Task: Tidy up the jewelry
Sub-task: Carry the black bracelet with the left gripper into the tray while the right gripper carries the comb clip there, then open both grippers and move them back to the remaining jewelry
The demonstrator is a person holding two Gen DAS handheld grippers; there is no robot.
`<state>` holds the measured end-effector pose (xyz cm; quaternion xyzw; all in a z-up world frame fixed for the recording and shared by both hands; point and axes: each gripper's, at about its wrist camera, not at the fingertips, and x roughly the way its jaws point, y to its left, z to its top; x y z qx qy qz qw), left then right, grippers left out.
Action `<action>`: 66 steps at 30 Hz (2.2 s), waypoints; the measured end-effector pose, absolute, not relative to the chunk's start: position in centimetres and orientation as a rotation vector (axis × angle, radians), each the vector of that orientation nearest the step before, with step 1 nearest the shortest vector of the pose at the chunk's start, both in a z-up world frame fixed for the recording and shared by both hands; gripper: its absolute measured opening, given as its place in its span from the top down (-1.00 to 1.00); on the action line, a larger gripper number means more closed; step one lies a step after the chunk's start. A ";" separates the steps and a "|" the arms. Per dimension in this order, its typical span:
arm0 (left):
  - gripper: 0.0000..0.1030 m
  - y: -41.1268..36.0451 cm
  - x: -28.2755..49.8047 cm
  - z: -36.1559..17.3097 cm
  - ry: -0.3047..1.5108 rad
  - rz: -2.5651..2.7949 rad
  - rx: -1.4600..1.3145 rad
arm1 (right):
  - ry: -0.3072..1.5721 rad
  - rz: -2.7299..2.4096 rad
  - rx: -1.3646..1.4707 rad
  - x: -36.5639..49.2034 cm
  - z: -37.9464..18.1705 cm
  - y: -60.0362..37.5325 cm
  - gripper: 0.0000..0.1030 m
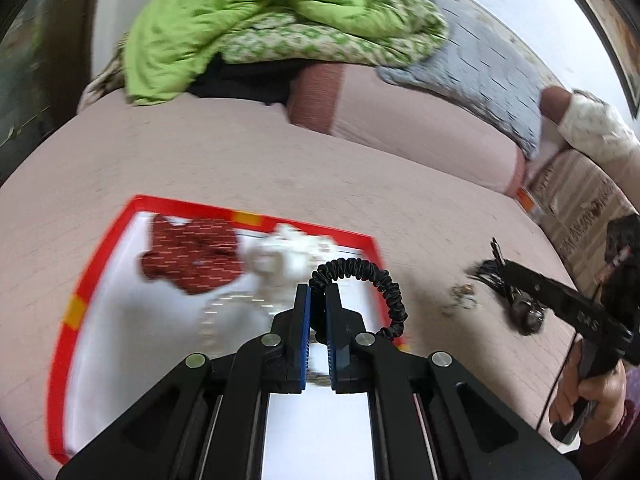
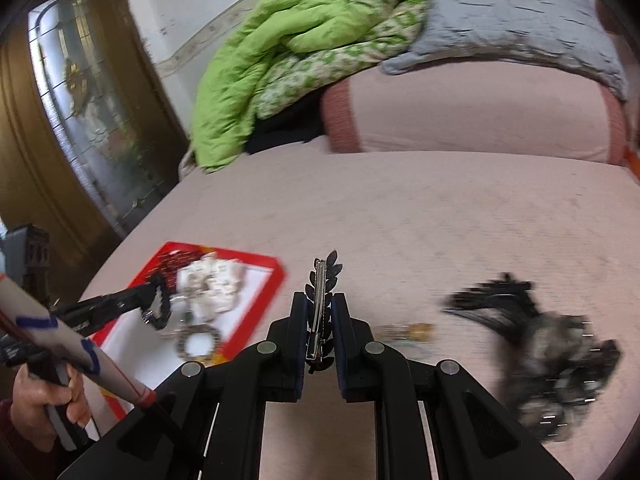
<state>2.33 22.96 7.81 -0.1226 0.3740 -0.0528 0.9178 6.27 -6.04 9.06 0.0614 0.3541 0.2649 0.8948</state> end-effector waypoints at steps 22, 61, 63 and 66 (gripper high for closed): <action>0.87 33.0 1.1 3.1 0.910 0.131 -0.319 | 0.885 0.886 0.022 2.2 4.4 11.5 0.74; 0.32 33.1 2.5 3.8 0.859 0.181 -0.343 | 0.896 0.877 0.000 2.3 4.6 12.2 0.61; 0.32 32.8 2.4 4.1 0.847 0.176 -0.343 | 0.882 0.870 0.026 2.6 5.1 11.4 0.60; 0.32 32.0 2.4 4.6 0.827 0.169 -0.314 | 0.876 0.851 0.098 3.4 5.8 9.6 0.55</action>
